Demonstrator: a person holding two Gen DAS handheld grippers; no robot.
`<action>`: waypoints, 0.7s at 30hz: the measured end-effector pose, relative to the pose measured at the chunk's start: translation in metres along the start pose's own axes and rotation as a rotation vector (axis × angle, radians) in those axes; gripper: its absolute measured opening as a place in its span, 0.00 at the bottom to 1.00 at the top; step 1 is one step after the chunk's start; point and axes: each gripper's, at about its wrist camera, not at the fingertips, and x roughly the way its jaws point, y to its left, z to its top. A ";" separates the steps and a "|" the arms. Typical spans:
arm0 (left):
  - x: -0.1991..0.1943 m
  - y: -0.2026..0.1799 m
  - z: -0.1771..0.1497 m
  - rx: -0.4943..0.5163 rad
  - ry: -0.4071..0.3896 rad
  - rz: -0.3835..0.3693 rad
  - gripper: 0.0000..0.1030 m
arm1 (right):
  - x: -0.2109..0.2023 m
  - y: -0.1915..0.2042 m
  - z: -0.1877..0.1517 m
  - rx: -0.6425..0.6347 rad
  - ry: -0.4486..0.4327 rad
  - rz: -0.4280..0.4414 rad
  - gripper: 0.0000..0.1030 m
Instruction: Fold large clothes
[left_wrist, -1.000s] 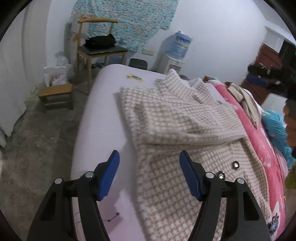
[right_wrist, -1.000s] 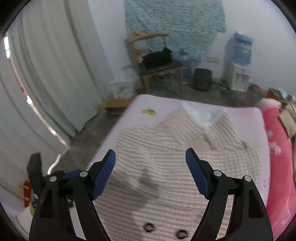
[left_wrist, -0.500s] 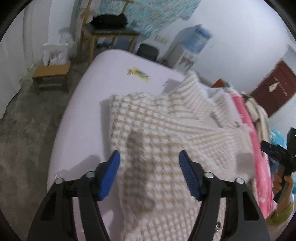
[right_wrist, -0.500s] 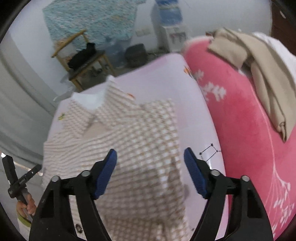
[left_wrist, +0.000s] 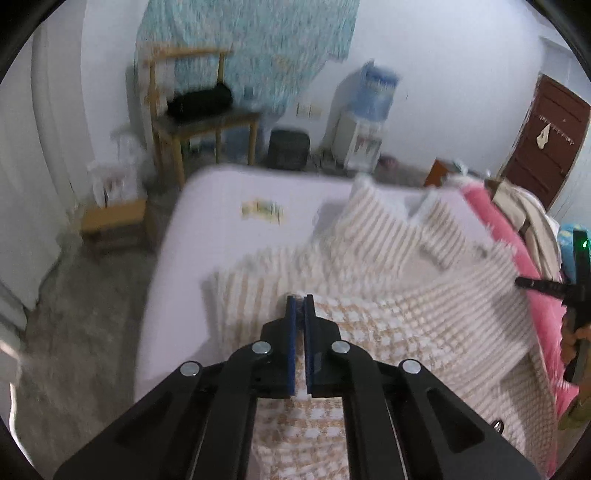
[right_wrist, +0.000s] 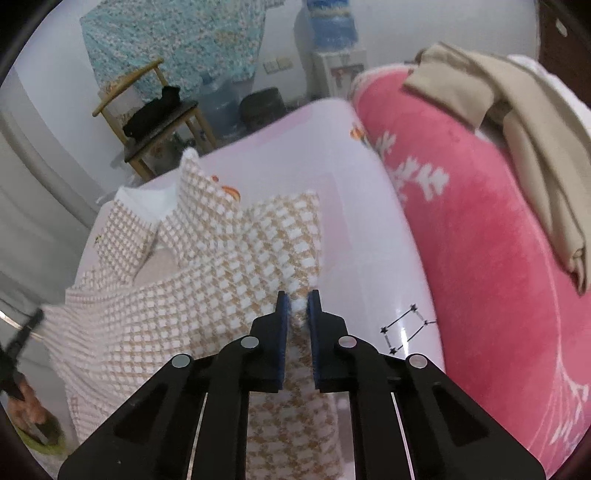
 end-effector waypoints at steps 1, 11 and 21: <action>-0.002 -0.001 0.003 0.009 -0.012 0.018 0.03 | 0.000 0.001 0.000 -0.006 -0.011 -0.013 0.07; 0.051 0.020 -0.037 0.009 0.120 0.125 0.07 | 0.010 -0.011 -0.001 0.013 0.001 -0.027 0.14; 0.004 0.000 -0.021 0.049 0.024 0.017 0.09 | -0.007 0.016 0.012 -0.097 -0.081 0.003 0.17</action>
